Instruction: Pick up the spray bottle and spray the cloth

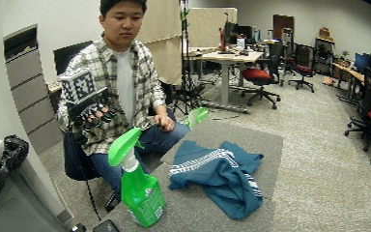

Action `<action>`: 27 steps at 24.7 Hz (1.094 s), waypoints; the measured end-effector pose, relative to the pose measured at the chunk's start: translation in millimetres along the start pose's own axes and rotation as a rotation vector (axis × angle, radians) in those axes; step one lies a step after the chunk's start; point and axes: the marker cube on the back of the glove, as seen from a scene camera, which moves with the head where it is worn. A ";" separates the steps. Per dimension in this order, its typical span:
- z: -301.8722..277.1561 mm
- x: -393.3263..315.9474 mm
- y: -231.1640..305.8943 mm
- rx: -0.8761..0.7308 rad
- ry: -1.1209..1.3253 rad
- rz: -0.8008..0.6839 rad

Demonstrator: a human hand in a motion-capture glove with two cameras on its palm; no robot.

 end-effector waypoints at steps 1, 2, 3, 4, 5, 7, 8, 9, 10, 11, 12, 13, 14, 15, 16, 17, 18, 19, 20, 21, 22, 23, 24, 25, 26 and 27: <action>-0.1 0.1 -0.1 -0.001 -0.001 0.000; -0.2 0.3 -0.4 -0.002 -0.002 0.000; -0.4 0.6 -0.7 -0.003 -0.003 0.000; -0.5 0.9 -1.0 -0.004 -0.004 0.001; -0.6 1.2 -1.2 -0.005 -0.006 0.003; -0.5 1.4 -1.2 -0.007 -0.009 0.005; -0.4 1.3 -1.1 -0.008 -0.011 0.005; -0.3 1.3 -1.1 -0.010 -0.012 0.004; -0.2 1.2 -1.2 -0.011 -0.014 0.004; -0.2 1.3 -1.4 -0.012 -0.016 0.003; -0.2 1.5 -1.7 -0.013 -0.016 0.003; -0.1 1.9 -1.9 -0.013 -0.016 0.004; 0.1 2.3 -2.0 -0.012 -0.016 0.006; 0.7 2.8 -2.2 -0.011 -0.015 0.008; 1.4 3.5 -2.7 -0.010 -0.014 0.010; 2.1 4.6 -3.7 -0.009 -0.013 0.012; 2.8 6.1 -5.4 -0.009 -0.013 0.014; 3.3 8.3 -8.1 -0.008 -0.014 0.017; 3.7 11.4 -11.8 -0.007 -0.015 0.021; 3.8 15.6 -16.6 -0.007 -0.018 0.026; 3.5 21.1 -22.5 -0.009 -0.023 0.034; 3.1 27.8 -29.3 -0.014 -0.030 0.045; 2.8 35.6 -36.9 -0.019 -0.041 0.057; 2.9 44.1 -45.1 -0.022 -0.052 0.067; 3.7 53.1 -53.8 -0.020 -0.064 0.076; 5.2 62.0 -62.6 -0.015 -0.076 0.086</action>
